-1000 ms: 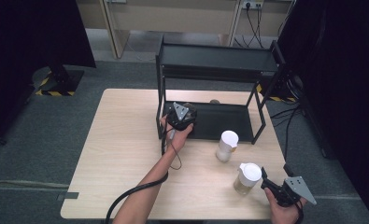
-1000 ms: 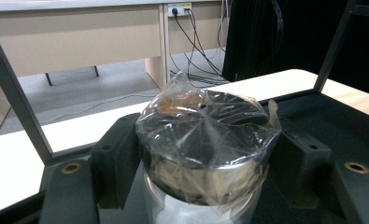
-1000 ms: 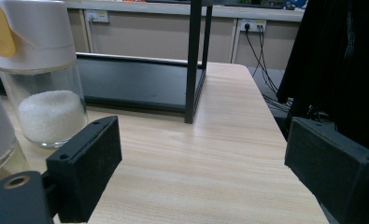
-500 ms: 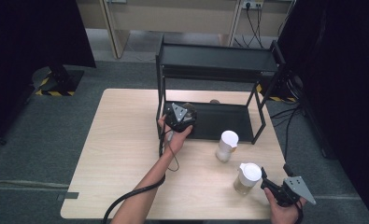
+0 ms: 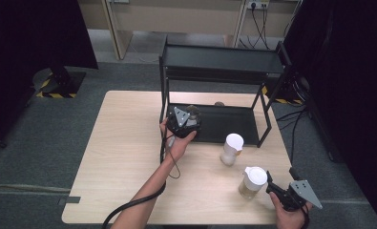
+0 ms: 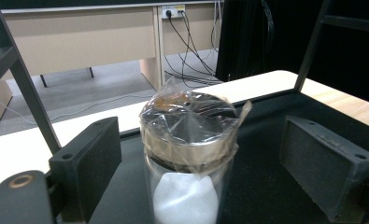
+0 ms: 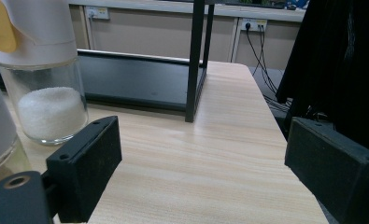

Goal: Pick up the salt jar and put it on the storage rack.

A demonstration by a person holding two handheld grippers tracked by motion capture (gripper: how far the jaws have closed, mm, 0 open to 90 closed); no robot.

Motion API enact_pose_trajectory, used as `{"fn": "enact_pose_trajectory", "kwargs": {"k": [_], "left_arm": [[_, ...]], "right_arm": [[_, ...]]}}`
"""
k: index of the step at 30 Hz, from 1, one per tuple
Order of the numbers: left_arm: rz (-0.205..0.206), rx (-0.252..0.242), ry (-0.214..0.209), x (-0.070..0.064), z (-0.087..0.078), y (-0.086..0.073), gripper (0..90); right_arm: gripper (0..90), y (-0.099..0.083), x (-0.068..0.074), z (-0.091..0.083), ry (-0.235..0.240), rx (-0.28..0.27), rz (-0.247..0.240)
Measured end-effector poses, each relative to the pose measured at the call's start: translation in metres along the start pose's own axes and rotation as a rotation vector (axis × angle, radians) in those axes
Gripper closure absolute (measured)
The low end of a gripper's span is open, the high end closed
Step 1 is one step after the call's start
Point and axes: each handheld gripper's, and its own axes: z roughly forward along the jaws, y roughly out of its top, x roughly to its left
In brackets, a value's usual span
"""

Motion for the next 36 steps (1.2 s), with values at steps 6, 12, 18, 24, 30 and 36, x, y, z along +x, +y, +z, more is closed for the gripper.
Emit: {"fn": "enact_pose_trajectory", "kwargs": {"k": [6,12,18,24,30,36], "left_arm": [[-0.006,-0.009,-0.014,-0.002,-0.011,0.003,10.9],[-0.008,-0.01,-0.033,-0.003,-0.02,0.002,9.9],[-0.006,-0.03,-0.056,-0.008,-0.032,0.003,8.9],[-0.002,-0.037,-0.076,-0.015,-0.042,0.001,7.9],[-0.014,-0.023,-0.083,-0.018,-0.051,-0.003,4.2],[-0.001,-0.034,-0.086,-0.018,-0.061,-0.004,3.6]], "right_arm": [[11.1,0.0,0.0,0.0,-0.001,-0.001,0.0],[11.1,0.0,0.0,0.0,-0.001,0.0,-0.002],[11.1,0.0,0.0,0.0,-0.001,-0.001,-0.003],[11.1,0.0,0.0,0.0,-0.001,-0.001,-0.002],[11.1,0.0,0.0,0.0,-0.001,0.0,-0.003],[11.1,0.0,0.0,0.0,-0.002,0.0,-0.005]]}}
